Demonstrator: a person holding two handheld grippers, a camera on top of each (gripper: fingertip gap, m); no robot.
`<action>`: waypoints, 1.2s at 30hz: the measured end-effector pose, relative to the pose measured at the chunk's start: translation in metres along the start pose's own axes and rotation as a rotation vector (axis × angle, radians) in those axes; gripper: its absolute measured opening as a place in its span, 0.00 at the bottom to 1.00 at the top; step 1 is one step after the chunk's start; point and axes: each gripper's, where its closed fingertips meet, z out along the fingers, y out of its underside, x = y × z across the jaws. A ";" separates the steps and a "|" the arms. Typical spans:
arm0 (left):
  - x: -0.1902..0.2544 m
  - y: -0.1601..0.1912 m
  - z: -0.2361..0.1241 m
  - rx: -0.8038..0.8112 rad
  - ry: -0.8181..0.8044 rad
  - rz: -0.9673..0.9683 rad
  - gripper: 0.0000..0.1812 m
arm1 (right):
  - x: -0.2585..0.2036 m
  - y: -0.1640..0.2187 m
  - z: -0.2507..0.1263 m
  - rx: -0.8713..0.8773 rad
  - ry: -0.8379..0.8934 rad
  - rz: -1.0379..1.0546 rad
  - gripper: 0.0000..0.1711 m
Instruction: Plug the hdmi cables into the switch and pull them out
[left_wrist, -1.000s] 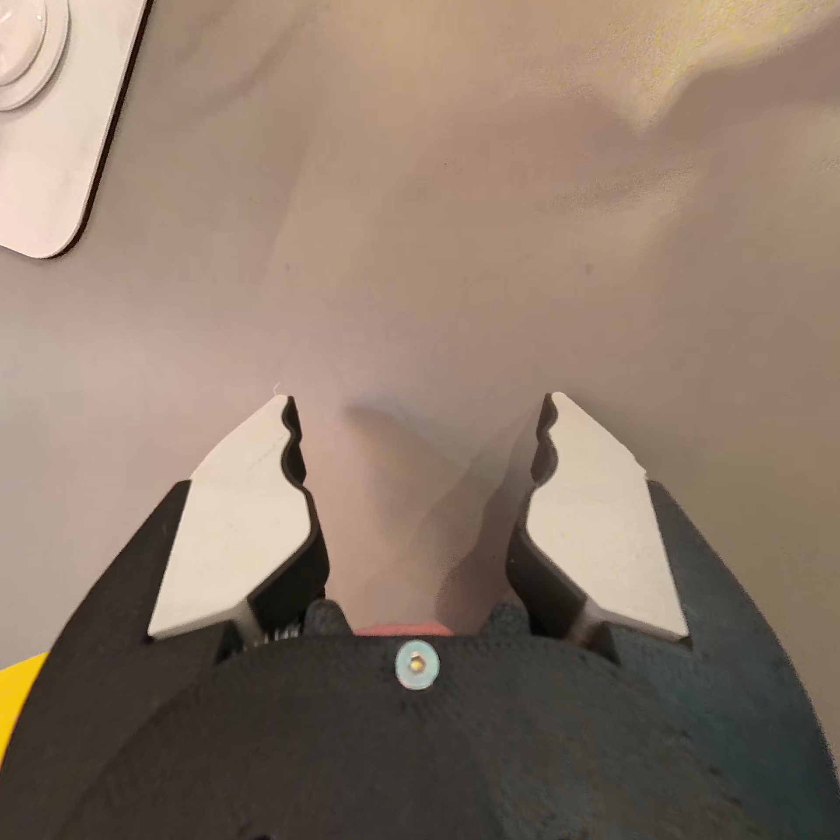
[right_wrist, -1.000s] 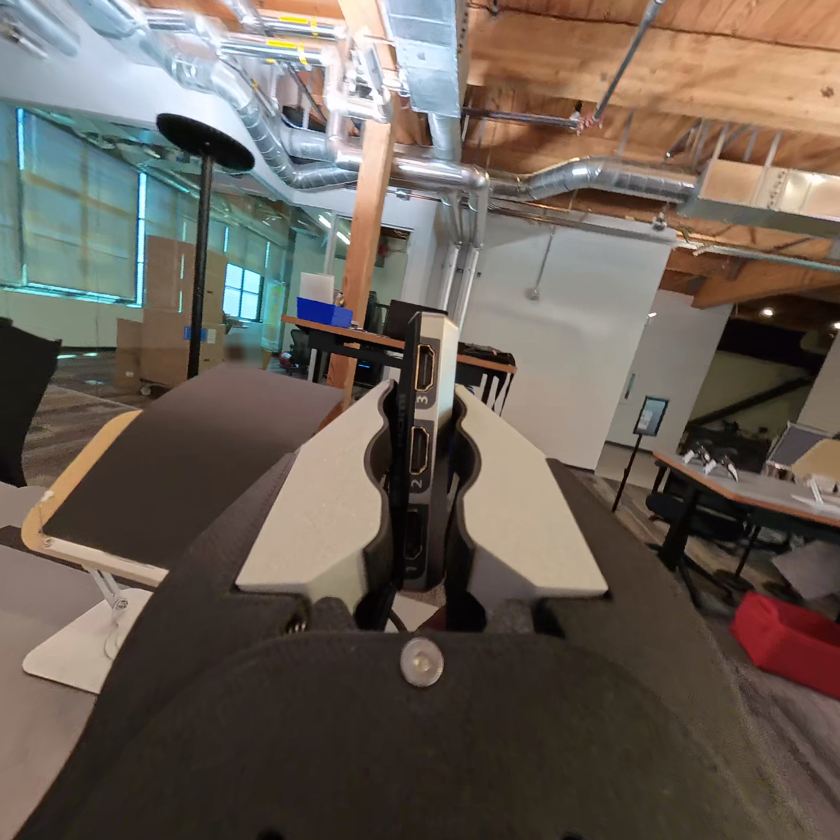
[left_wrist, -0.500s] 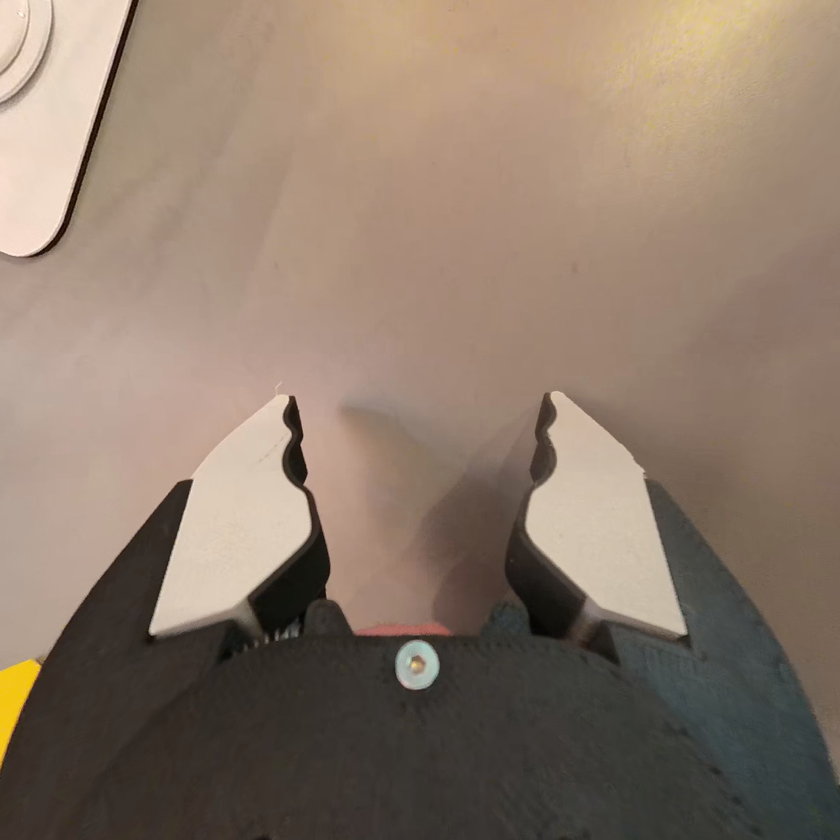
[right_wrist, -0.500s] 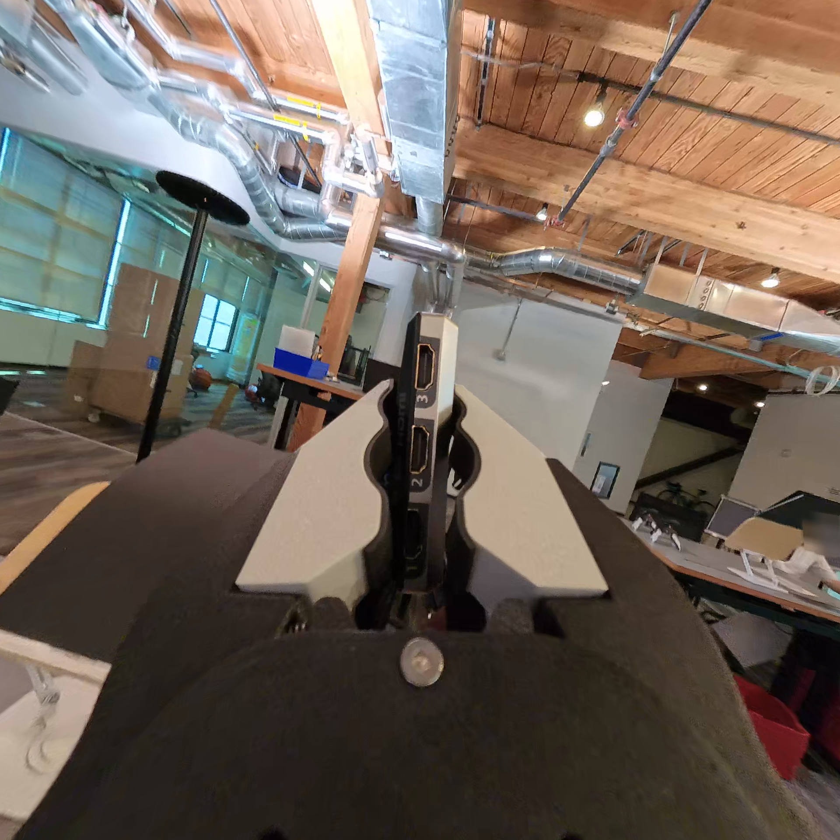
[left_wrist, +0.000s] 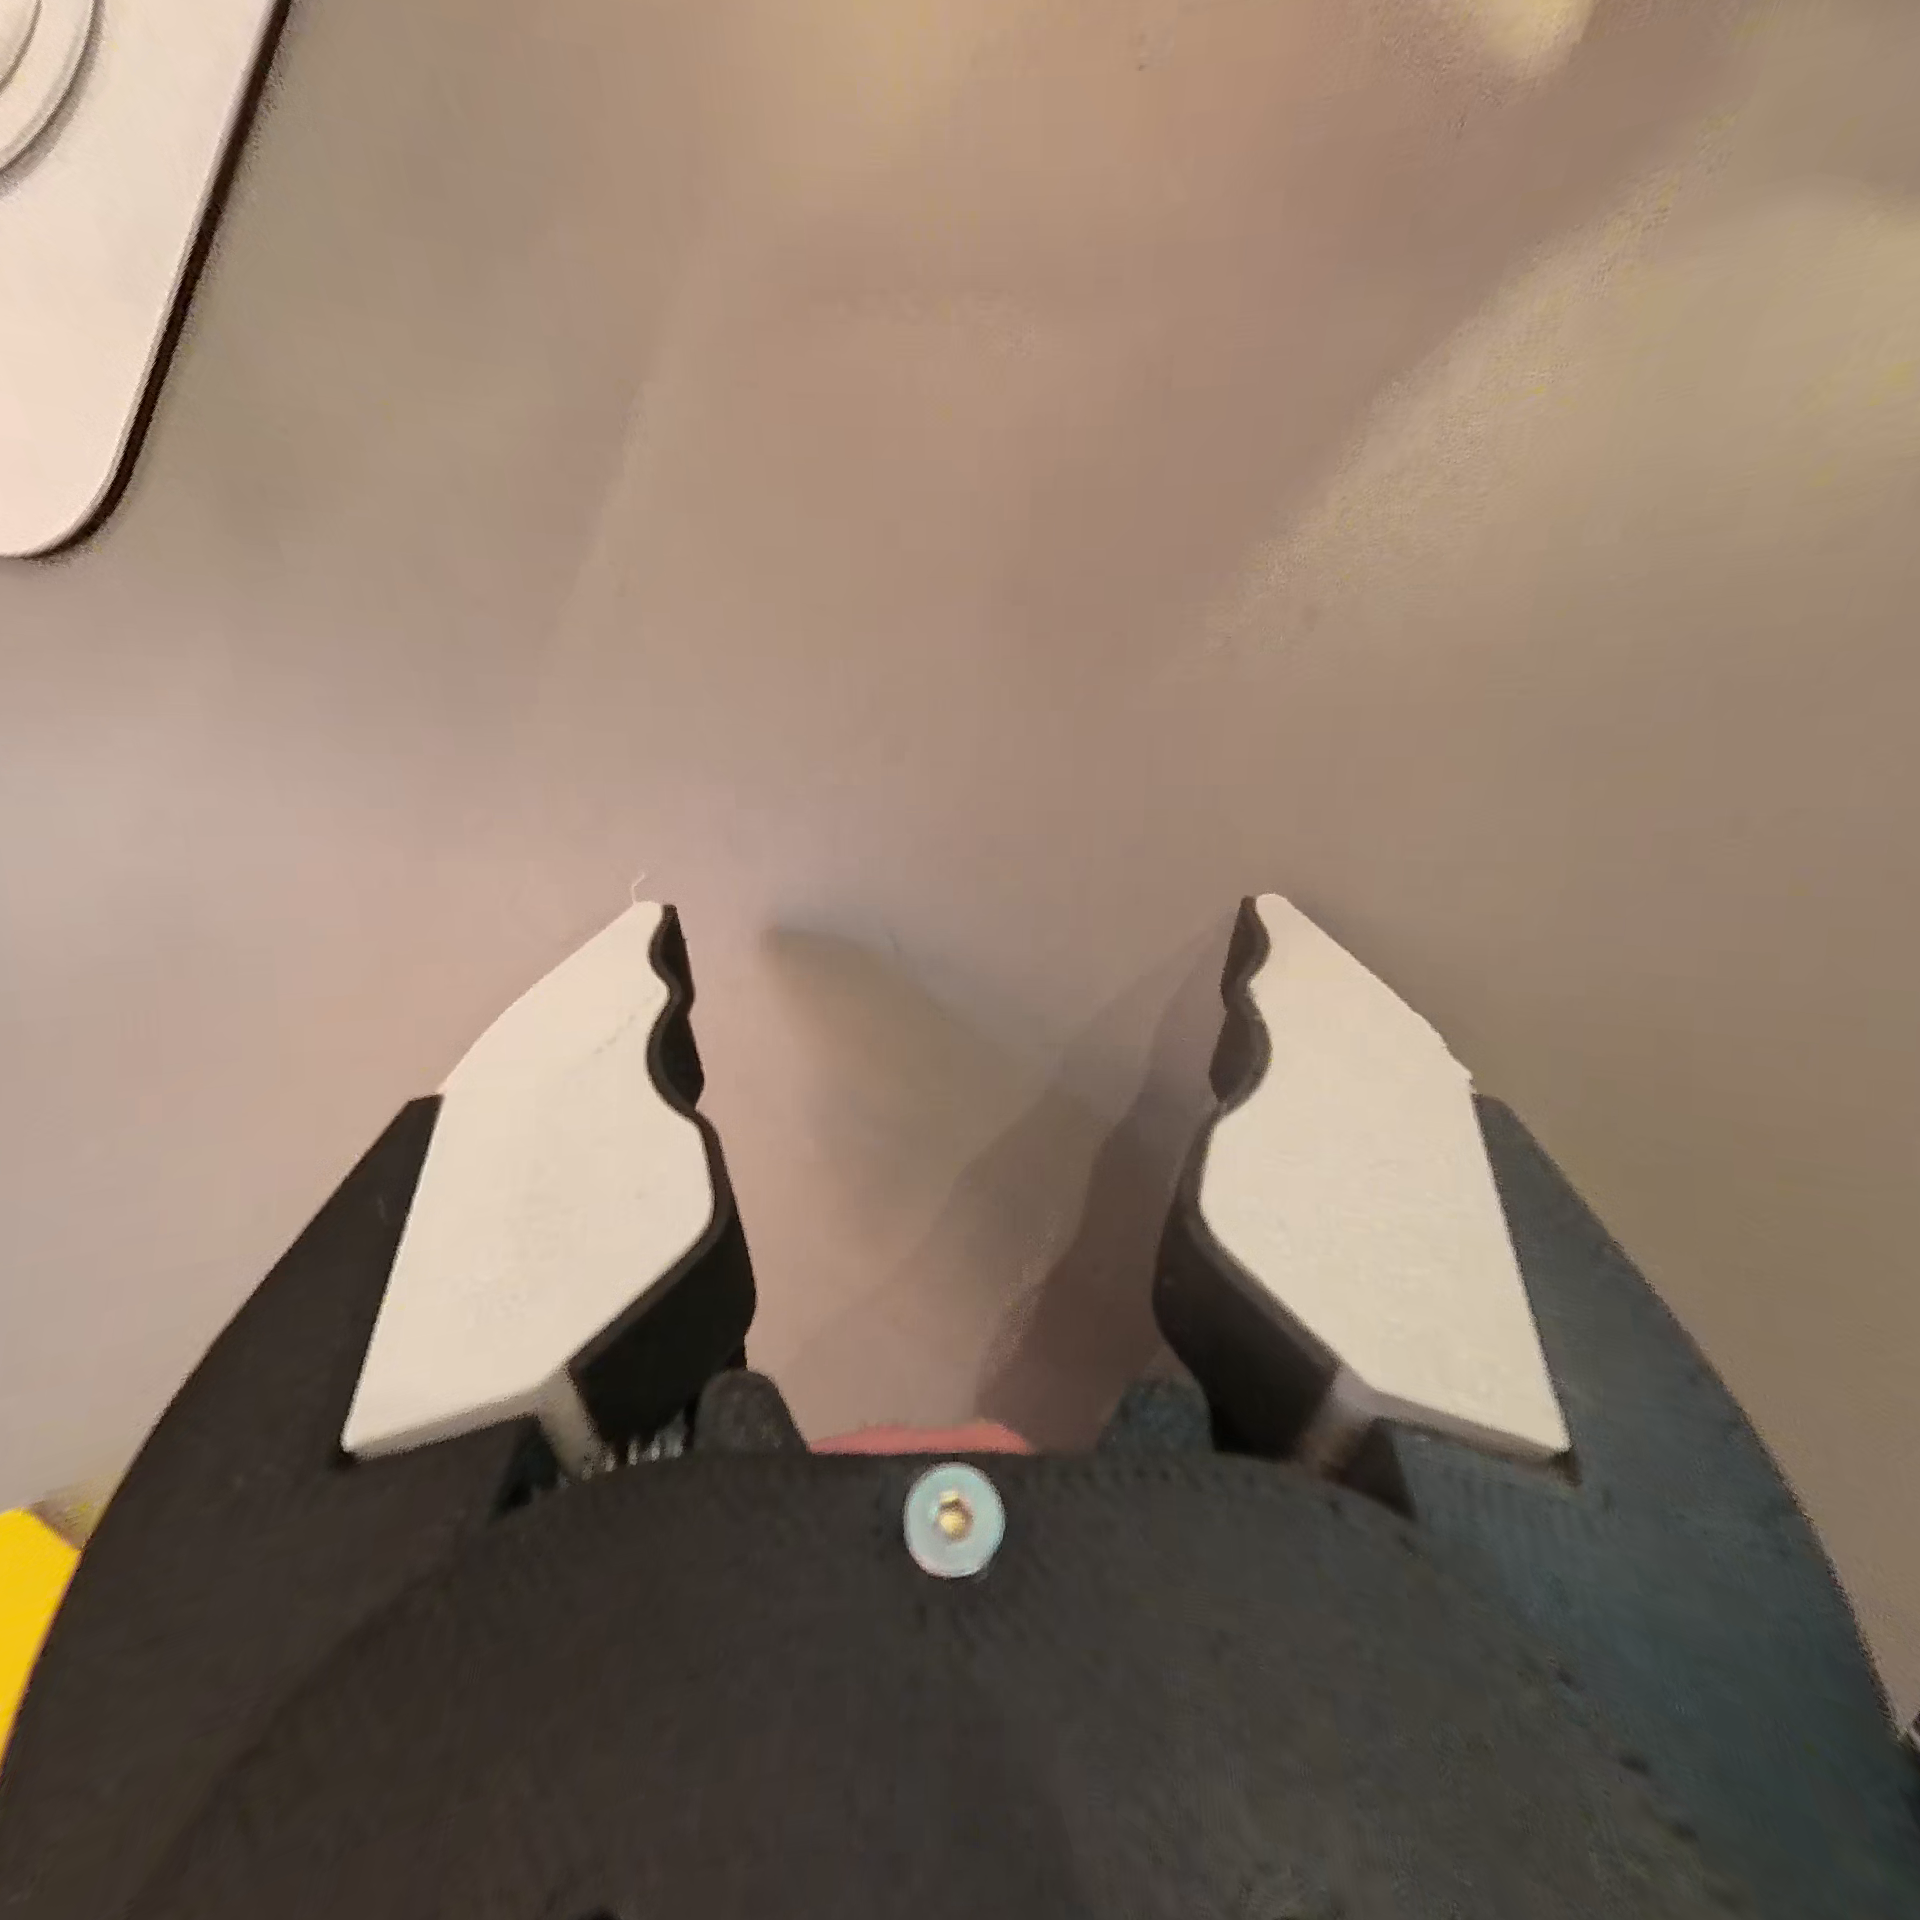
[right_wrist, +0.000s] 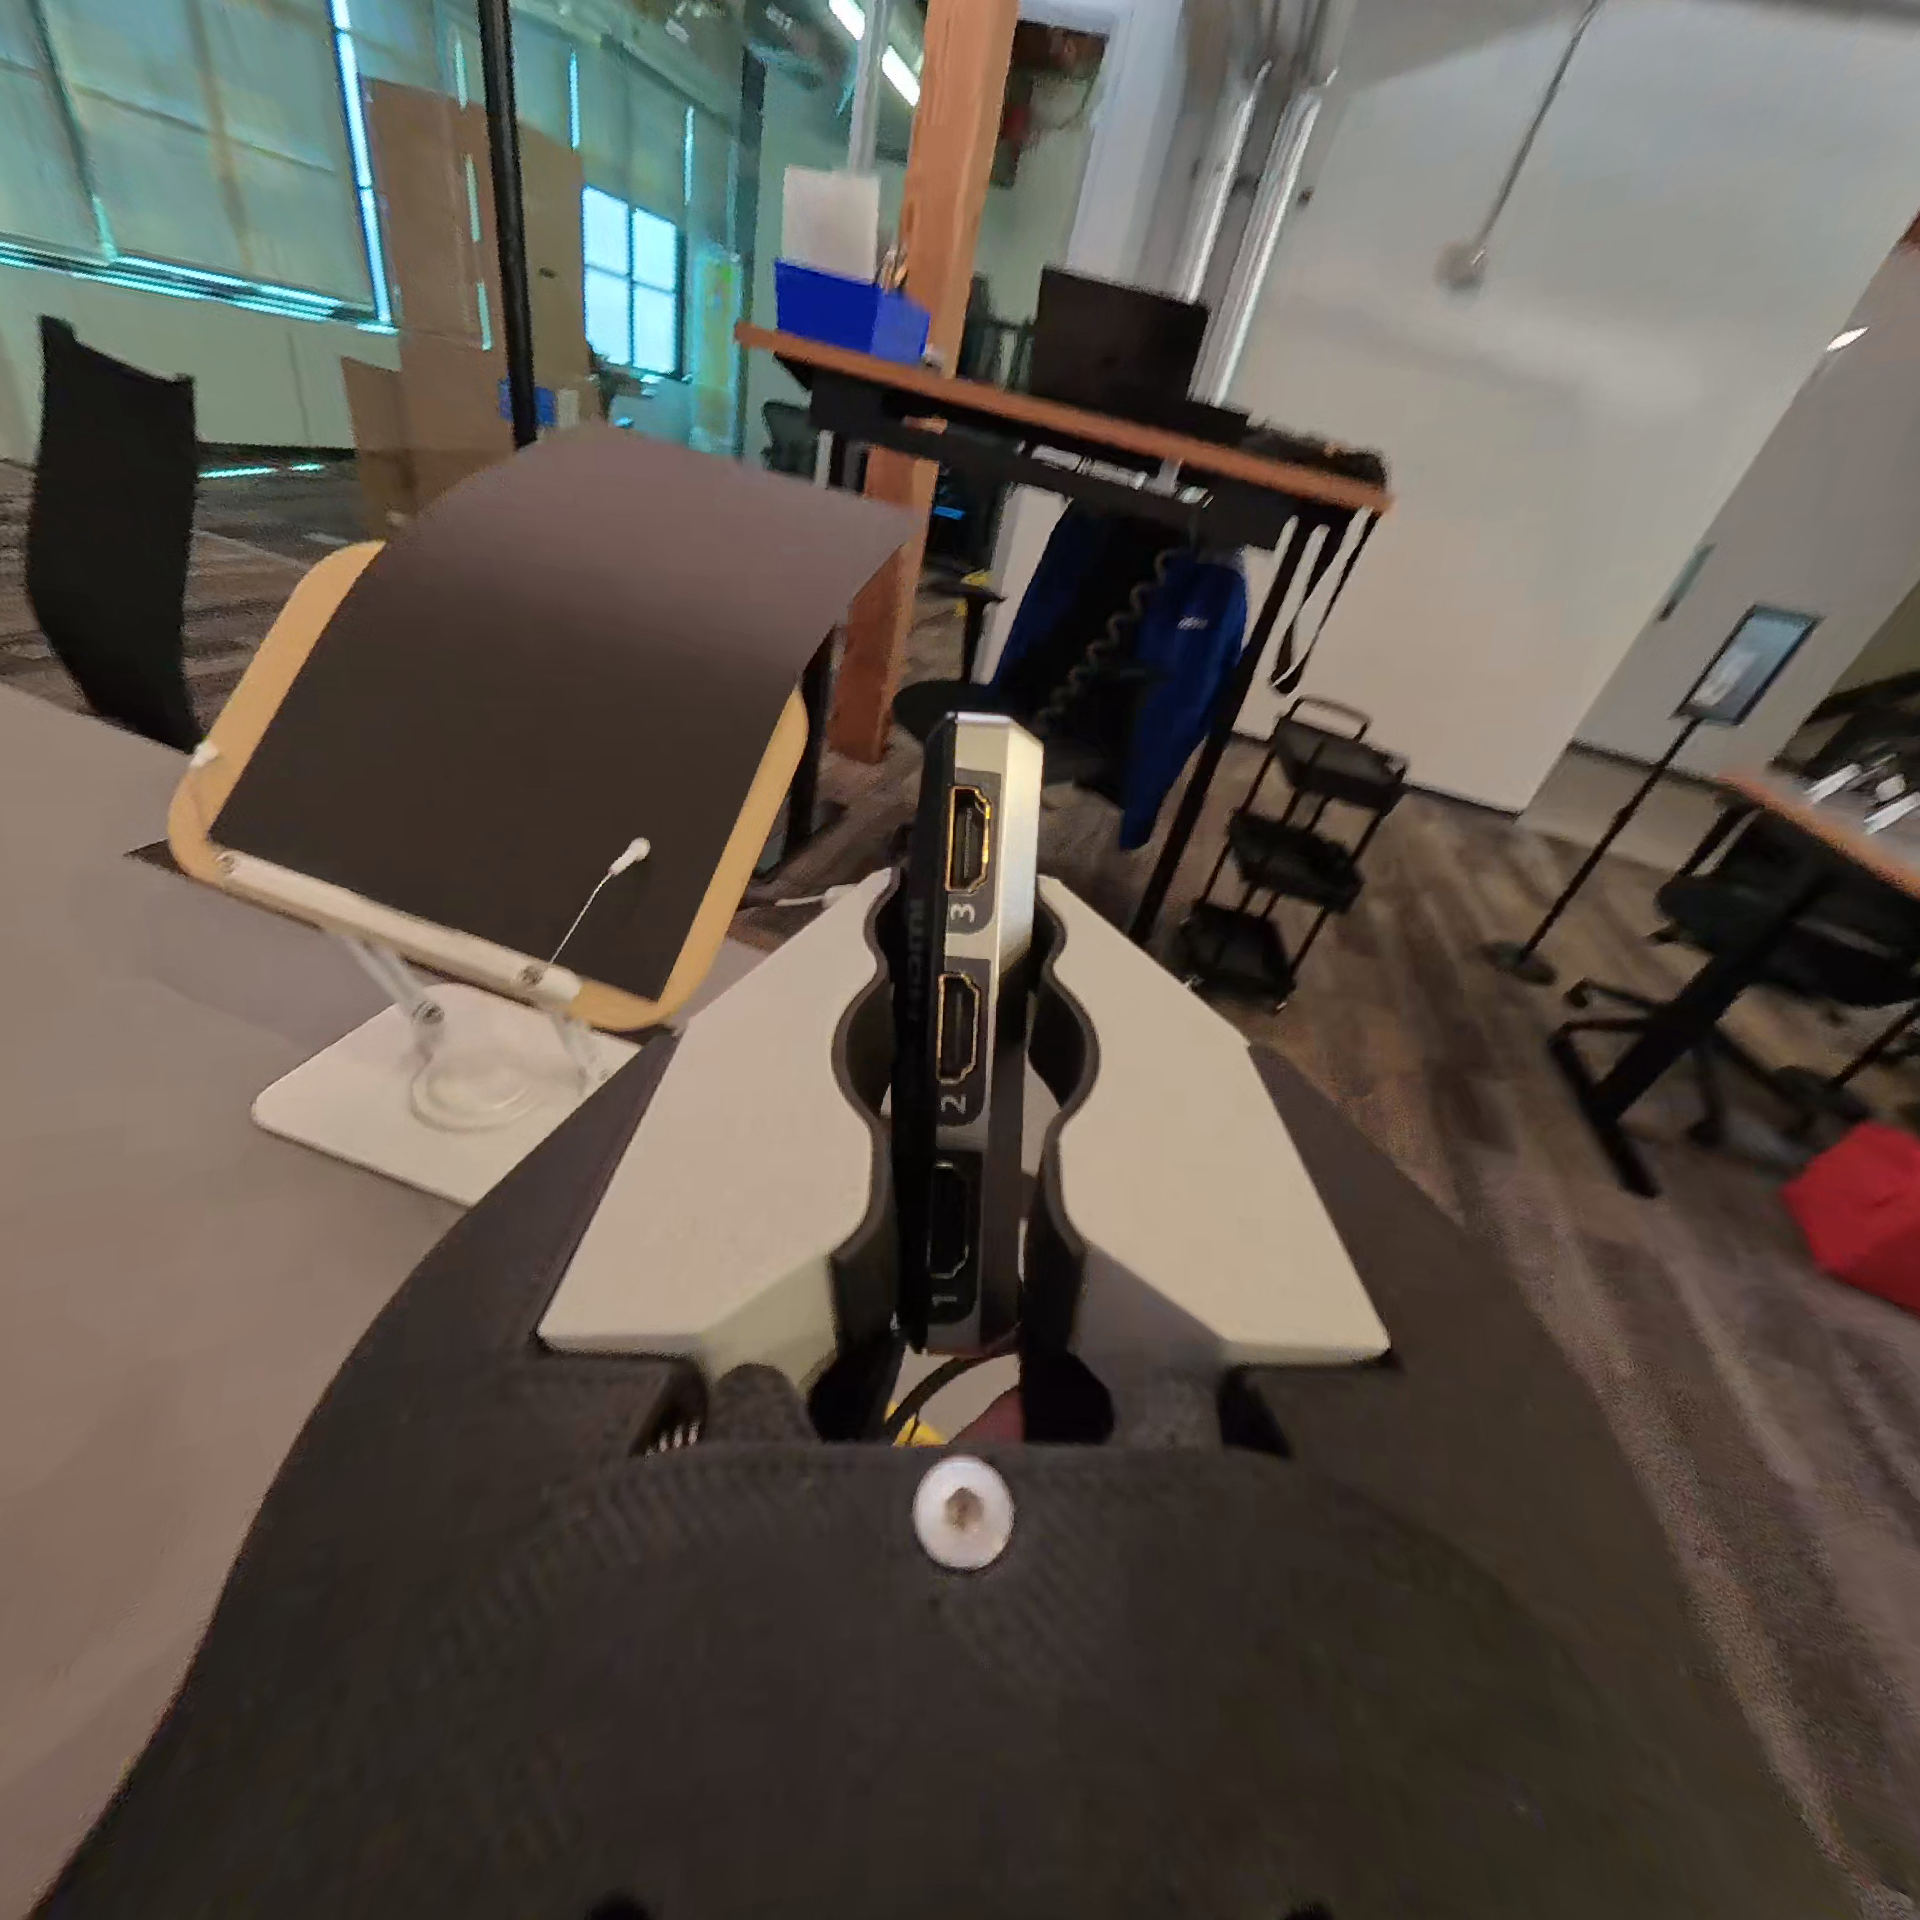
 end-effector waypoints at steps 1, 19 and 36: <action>0.000 0.000 0.001 0.002 0.005 -0.004 0.53 | -0.003 0.010 0.004 -0.017 -0.020 0.020 0.11; 0.002 0.000 0.002 0.012 0.028 -0.025 0.53 | 0.031 -0.221 -0.082 0.491 0.185 -0.115 0.11; 0.004 0.002 0.001 0.001 0.034 -0.029 0.53 | 0.002 -0.036 -0.024 0.127 0.090 -0.016 0.11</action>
